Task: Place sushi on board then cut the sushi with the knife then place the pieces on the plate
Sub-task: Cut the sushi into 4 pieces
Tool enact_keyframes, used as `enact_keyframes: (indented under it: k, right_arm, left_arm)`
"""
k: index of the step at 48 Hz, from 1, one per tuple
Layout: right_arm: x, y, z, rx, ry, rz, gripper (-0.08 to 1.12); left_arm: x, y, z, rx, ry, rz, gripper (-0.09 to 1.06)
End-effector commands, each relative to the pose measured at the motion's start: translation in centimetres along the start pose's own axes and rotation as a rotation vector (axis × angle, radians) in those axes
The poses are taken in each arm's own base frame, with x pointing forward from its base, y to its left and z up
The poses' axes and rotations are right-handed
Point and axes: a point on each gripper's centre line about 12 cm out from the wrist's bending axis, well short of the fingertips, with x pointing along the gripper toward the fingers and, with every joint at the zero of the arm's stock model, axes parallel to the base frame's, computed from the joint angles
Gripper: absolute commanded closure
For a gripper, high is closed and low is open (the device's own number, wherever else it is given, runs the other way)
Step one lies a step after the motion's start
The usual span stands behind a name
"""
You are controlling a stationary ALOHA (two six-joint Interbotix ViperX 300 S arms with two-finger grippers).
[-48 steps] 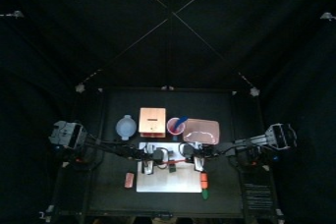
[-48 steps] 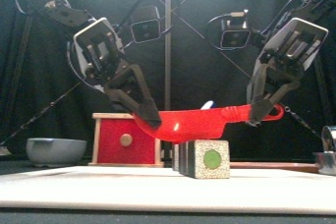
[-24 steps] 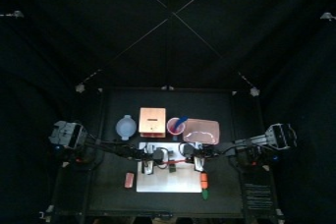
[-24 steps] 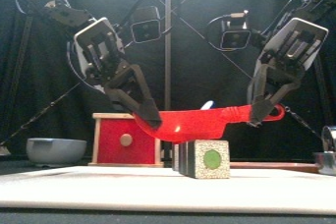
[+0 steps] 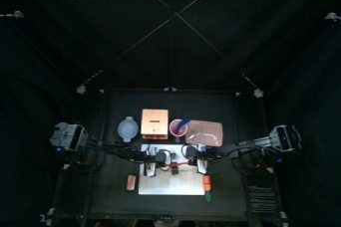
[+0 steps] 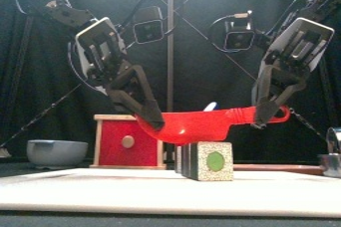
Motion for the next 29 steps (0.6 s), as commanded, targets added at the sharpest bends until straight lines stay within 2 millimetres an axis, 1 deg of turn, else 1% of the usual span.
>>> enact_keyframes:
  k: [1,16,23,29]
  right_arm:
    - [-0.4,-0.2,-0.2,0.011,-0.001,-0.001,0.72]
    - [0.4,-0.3,-0.7,0.017,0.029,-0.007,0.72]
    - [1.3,-0.4,-1.3,0.026,0.066,-0.012,0.72]
    - [2.2,-0.1,-2.0,0.021,0.104,-0.011,0.72]
  left_arm:
    - [0.0,-0.7,-0.6,0.009,0.02,-0.013,0.59]
    - [0.5,-0.6,-1.1,0.005,0.039,-0.01,0.59]
    - [1.1,-0.5,-1.7,0.003,0.06,-0.006,0.59]
    - [1.7,-0.4,-2.3,-0.011,0.083,-0.001,0.59]
